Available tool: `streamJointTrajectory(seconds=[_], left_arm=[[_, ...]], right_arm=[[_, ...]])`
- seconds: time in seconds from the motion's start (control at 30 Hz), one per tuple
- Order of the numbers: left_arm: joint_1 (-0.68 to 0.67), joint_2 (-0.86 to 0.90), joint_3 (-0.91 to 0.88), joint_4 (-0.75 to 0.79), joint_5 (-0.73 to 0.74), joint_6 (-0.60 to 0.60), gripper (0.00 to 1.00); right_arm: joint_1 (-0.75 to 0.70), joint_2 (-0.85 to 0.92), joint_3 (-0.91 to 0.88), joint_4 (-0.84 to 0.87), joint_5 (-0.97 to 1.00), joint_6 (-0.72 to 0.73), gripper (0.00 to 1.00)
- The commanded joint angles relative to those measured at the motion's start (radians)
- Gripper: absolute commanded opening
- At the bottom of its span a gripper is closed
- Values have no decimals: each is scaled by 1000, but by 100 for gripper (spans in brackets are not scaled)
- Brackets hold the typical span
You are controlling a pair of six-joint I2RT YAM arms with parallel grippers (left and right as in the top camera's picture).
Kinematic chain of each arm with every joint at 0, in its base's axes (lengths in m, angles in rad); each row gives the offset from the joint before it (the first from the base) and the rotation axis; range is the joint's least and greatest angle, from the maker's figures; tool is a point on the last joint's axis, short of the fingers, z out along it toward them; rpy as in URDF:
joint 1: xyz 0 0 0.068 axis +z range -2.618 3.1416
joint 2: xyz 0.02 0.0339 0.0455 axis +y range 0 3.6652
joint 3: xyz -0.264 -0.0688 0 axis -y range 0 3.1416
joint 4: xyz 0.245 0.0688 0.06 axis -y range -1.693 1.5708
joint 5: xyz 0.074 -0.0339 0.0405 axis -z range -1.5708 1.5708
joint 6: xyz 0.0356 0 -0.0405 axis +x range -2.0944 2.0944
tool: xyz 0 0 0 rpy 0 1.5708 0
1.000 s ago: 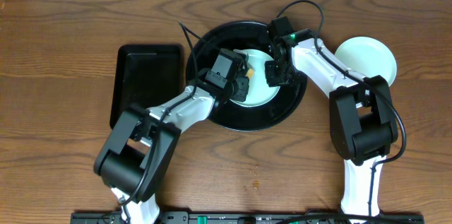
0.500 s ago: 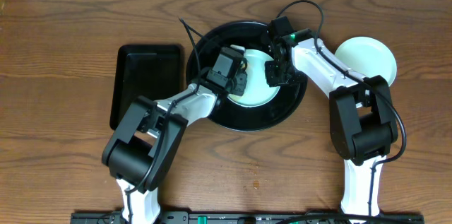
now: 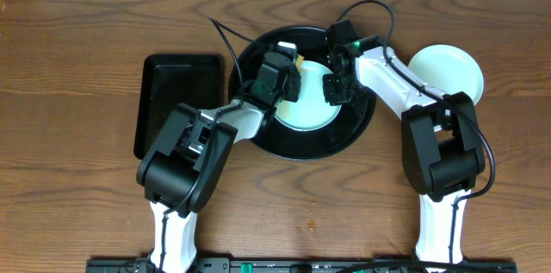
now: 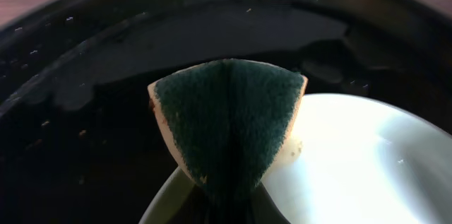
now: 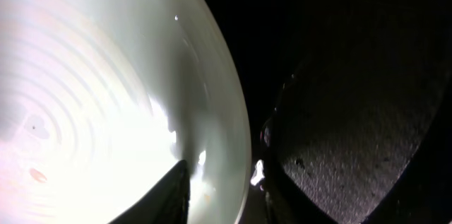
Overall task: Clean dirty plates on tray and stack at the side
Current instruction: 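Bring the sponge back and scrub the green plate again with left gripper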
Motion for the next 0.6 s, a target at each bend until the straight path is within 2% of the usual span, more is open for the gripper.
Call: streamJointTrajectory(seconds=[0.0, 0.03, 0.1, 0.57], left_arm=[[5, 42, -10, 42, 93, -11, 8], [3, 42, -10, 60, 100, -34, 8], [-2, 42, -10, 88, 99, -71, 8], [-46, 54, -10, 156, 74, -88, 8]], right_arm=[[-1, 3, -7, 2, -5, -8, 24], [-1, 3, -7, 3, -5, -8, 19], [-1, 3, -7, 4, -4, -8, 1], [-1, 3, -7, 15, -5, -34, 1]])
